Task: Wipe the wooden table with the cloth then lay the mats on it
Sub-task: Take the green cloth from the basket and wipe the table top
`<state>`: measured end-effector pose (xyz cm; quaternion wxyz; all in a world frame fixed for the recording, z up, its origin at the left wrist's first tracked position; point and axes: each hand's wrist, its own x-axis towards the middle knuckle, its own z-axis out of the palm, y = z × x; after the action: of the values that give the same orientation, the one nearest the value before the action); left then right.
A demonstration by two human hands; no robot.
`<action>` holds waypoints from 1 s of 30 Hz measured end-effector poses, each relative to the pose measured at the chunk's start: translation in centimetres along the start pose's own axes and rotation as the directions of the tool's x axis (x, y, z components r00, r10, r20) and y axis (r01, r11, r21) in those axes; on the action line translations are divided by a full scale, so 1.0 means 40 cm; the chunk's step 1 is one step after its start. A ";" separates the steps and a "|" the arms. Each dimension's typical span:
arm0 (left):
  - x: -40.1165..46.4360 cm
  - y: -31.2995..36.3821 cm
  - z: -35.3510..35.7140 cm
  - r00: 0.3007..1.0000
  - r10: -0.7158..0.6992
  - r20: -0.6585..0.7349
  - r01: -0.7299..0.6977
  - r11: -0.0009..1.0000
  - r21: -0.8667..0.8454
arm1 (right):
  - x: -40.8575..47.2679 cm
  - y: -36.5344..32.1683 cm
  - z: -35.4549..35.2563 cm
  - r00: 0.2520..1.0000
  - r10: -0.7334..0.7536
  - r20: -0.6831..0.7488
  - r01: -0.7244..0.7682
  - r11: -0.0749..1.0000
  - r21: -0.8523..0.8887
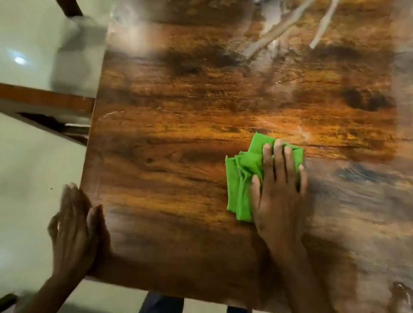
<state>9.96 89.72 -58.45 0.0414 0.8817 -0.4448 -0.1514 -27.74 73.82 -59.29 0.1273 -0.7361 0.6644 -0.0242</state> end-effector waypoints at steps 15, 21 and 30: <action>-0.197 0.225 0.145 0.977 0.083 -0.197 -0.099 0.993 -0.071 | -0.299 0.039 0.032 0.989 -0.123 0.076 0.126 0.991 -0.032; -0.153 0.113 0.111 0.943 -0.103 -0.317 0.066 0.990 -0.125 | -0.015 -0.083 0.027 0.984 -0.180 -0.002 0.180 0.983 -0.038; -0.140 0.106 0.106 0.944 -0.121 -0.308 0.050 0.972 -0.228 | 0.250 -0.666 0.131 0.884 -0.463 0.057 0.461 0.886 0.050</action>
<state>2.29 91.90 -60.30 0.2024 0.9033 -0.3743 -0.0556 0.38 67.04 -59.86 0.1532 -0.8711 0.4648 -0.0407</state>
